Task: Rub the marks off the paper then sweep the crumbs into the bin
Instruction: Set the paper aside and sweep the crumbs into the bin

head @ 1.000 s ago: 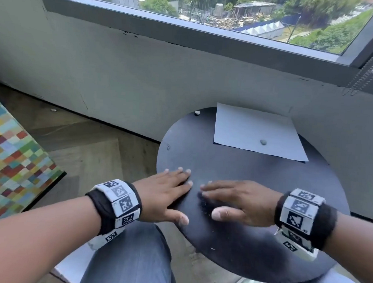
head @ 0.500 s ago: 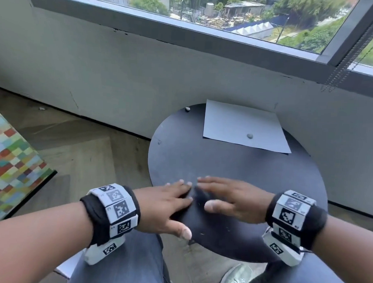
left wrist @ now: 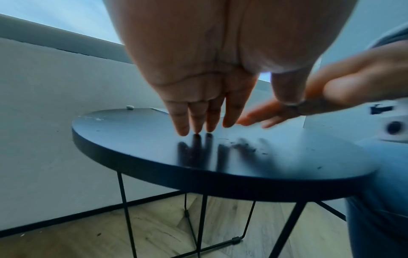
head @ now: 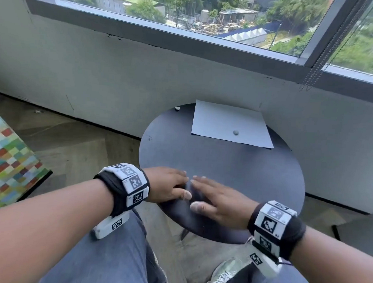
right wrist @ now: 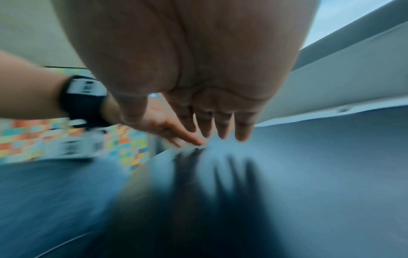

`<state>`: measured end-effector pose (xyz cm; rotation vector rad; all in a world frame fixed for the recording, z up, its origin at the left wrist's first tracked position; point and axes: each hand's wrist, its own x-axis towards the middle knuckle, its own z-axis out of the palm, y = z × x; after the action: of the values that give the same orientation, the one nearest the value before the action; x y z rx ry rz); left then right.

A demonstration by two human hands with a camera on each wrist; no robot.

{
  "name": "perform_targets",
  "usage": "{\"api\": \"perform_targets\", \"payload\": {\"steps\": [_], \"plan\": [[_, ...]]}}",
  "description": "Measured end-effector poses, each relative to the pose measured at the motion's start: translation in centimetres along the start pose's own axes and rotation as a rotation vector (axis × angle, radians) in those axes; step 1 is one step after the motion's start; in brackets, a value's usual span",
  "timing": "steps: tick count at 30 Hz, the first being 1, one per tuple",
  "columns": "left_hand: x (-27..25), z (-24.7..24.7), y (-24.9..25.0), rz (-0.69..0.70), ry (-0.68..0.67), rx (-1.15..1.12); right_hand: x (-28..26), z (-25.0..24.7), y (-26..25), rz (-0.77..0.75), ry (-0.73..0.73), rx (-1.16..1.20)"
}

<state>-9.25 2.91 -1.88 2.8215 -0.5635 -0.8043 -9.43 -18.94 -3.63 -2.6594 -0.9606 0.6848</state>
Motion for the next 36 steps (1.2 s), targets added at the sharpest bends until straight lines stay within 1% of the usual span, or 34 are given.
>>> {"api": "perform_targets", "payload": {"steps": [2,3,4,5,6,8,10,11,14,16,18,21,25,29,31,32,34,36], "plan": [[-0.4,-0.4,0.1,-0.032,0.043,-0.025,0.8,-1.6,2.7,0.181,0.119,0.038],[-0.6,-0.6,0.2,-0.065,0.058,-0.031,1.1,-2.0,4.0,0.286,0.148,0.034],[-0.7,-0.7,0.2,-0.103,0.064,-0.035,1.4,-2.0,4.9,0.372,0.146,0.018],[-0.6,-0.7,0.2,-0.145,0.058,-0.036,1.4,-1.7,5.3,0.424,0.129,0.001],[-0.5,-0.6,0.3,-0.187,0.052,-0.036,1.3,-0.9,5.0,0.438,0.112,-0.011],[-0.1,-0.2,0.0,-0.267,0.076,-0.036,0.3,0.9,2.7,0.397,0.082,-0.002],[0.4,0.5,-0.8,-0.342,0.099,-0.015,-1.0,2.6,0.1,0.365,0.105,0.066],[0.5,1.0,-1.4,-0.377,0.102,-0.007,-1.8,3.3,-0.7,0.387,0.144,0.102],[0.1,2.3,-2.8,-0.445,0.097,0.002,-3.7,5.1,-1.0,0.578,0.244,0.219],[-0.2,2.9,-3.5,-0.429,0.073,0.022,-4.5,6.7,-1.4,0.664,0.235,0.198],[-0.3,2.8,-4.2,-0.390,0.044,0.074,-4.5,8.1,-2.4,0.691,0.227,0.132],[-0.6,2.1,-4.8,-0.350,0.018,0.131,-3.3,9.0,-4.1,0.676,0.227,0.089],[-0.8,1.9,-5.4,-0.313,0.034,0.178,-0.4,9.4,-8.2,0.571,0.189,0.052],[-0.8,1.9,-6.0,-0.278,0.053,0.183,3.5,8.6,-10.6,0.543,0.211,0.115],[-0.7,1.8,-5.8,-0.266,0.064,0.206,5.1,7.8,-11.0,0.483,0.228,0.171],[-0.7,1.6,-5.7,-0.255,0.064,0.211,5.6,7.5,-11.1,0.424,0.259,0.231],[-1.0,0.7,-5.7,-0.204,0.058,0.150,5.8,6.4,-10.9,0.281,0.371,0.426],[-1.7,-0.5,-7.1,-0.178,0.090,-0.041,4.9,5.1,-10.1,0.202,0.492,0.562]]}}
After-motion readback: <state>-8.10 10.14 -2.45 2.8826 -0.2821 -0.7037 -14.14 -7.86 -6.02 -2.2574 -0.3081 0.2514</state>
